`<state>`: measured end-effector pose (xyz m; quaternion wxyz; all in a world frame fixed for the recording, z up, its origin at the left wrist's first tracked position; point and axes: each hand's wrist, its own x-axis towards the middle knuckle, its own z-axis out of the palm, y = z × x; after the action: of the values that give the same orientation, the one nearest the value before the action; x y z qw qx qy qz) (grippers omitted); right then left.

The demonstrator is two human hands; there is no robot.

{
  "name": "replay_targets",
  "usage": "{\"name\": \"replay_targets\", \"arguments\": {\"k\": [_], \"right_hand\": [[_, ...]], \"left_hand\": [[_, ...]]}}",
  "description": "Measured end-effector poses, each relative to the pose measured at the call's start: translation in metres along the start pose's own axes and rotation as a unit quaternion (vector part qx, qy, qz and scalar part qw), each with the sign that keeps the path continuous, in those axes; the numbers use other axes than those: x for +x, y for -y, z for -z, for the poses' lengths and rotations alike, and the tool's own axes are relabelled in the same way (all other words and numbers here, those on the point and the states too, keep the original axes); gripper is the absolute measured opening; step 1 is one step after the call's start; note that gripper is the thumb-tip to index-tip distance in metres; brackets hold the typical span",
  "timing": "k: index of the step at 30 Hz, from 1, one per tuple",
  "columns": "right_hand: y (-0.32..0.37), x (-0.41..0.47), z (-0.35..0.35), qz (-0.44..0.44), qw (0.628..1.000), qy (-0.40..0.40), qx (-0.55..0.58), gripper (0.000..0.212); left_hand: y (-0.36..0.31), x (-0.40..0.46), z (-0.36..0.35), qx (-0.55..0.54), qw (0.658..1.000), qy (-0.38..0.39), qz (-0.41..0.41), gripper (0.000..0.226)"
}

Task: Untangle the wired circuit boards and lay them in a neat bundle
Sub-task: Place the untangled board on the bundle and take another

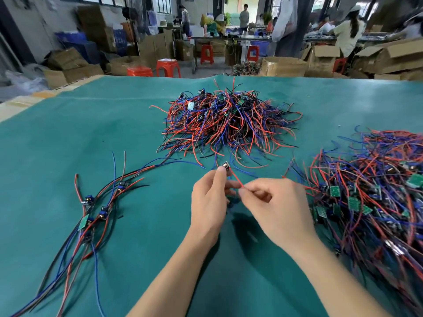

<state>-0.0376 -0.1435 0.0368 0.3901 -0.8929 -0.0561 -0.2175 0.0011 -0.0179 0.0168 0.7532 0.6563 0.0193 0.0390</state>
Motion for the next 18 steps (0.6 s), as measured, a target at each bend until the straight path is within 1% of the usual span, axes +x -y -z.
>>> {"name": "replay_targets", "arguments": {"k": [2, 4, 7, 8, 9, 11, 13, 14, 15, 16, 18], "right_hand": [[-0.008, -0.003, -0.005, 0.023, 0.999, 0.027, -0.014, 0.024], [-0.010, -0.004, -0.006, 0.031, 0.997, 0.063, -0.016, 0.031], [-0.013, -0.005, -0.008, -0.002, 0.995, 0.094, 0.019, 0.038], [-0.014, -0.004, -0.008, -0.016, 0.996, 0.080, 0.033, 0.035], [-0.016, -0.004, -0.008, -0.020, 0.998, 0.050, 0.039, 0.028], [-0.015, -0.002, -0.008, -0.026, 1.000, -0.007, 0.012, 0.014], [-0.014, -0.001, -0.006, -0.056, 0.998, -0.018, 0.008, 0.021], [-0.015, 0.001, -0.005, -0.067, 0.997, -0.013, 0.037, 0.016], [-0.015, 0.002, -0.005, -0.076, 0.993, -0.006, 0.093, 0.010], [-0.014, 0.002, -0.005, -0.085, 0.985, -0.001, 0.151, 0.013], [-0.012, 0.003, -0.004, -0.114, 0.956, -0.014, 0.269, 0.020]], "left_hand": [[-0.001, 0.000, 0.001, -0.007, 1.000, 0.011, 0.004, 0.030], [-0.002, 0.000, 0.001, -0.008, 1.000, 0.019, 0.006, 0.025], [-0.002, -0.001, 0.002, 0.003, 1.000, 0.027, -0.004, 0.022], [-0.002, -0.001, 0.002, -0.003, 0.999, 0.033, -0.005, 0.021], [-0.002, -0.002, 0.002, -0.011, 0.999, 0.040, -0.004, 0.021], [-0.001, -0.002, 0.003, -0.006, 0.999, 0.044, -0.010, 0.023], [-0.002, -0.003, 0.003, -0.003, 0.998, 0.057, -0.015, 0.026], [-0.002, -0.003, 0.002, -0.007, 0.997, 0.072, -0.014, 0.028], [-0.003, -0.004, 0.002, -0.013, 0.995, 0.093, -0.013, 0.030], [-0.003, -0.006, 0.001, -0.019, 0.993, 0.117, -0.010, 0.031], [-0.005, -0.008, 0.000, -0.036, 0.986, 0.165, 0.003, 0.031]]}}
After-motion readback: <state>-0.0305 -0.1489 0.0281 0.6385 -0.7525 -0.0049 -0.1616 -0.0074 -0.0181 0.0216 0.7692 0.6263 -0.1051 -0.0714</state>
